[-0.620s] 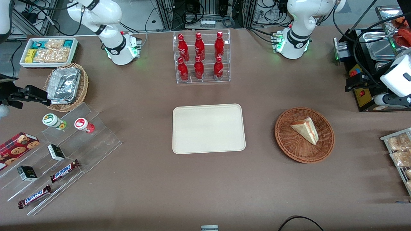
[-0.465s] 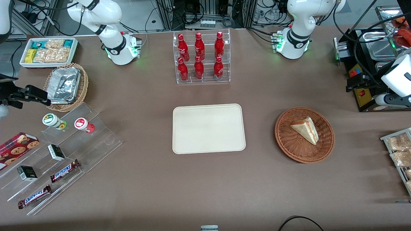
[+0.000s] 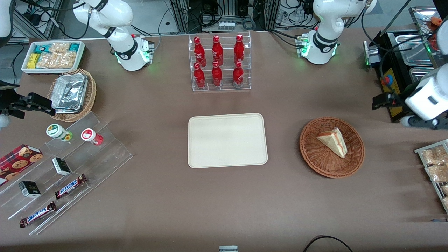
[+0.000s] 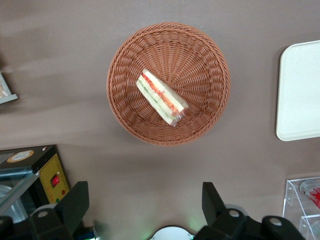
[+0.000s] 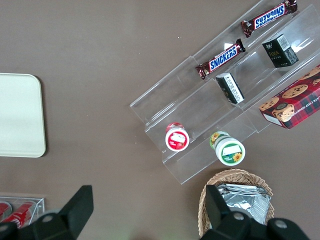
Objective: Place sandwich from basket to tray
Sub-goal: 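Move the left gripper over the wrapped sandwich in the wicker basket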
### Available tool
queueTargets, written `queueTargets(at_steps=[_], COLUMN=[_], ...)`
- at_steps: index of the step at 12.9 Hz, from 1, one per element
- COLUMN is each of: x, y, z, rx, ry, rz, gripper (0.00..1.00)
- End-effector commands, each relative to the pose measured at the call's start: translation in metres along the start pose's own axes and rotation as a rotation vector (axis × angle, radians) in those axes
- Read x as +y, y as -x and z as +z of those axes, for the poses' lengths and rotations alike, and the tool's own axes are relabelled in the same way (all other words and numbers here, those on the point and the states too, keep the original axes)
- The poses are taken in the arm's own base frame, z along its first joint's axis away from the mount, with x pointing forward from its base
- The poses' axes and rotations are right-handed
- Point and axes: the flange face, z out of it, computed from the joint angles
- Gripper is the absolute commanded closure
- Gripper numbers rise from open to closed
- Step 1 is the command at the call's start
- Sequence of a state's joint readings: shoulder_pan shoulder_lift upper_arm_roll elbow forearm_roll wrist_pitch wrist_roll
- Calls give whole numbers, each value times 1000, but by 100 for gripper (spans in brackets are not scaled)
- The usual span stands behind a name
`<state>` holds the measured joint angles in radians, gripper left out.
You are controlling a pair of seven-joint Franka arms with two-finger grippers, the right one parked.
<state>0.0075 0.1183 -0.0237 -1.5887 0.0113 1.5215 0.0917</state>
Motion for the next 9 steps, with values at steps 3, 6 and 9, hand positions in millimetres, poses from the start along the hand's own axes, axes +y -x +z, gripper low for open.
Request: queueTargets(at_steps=[3,6,9], x=[-1,0,8], y=[-9,-7,-8], z=[86,118,137], rx=[15,49,41], ry=[-12,-6,-1], rz=[-141,-249,-512], gripper=[0,0,0])
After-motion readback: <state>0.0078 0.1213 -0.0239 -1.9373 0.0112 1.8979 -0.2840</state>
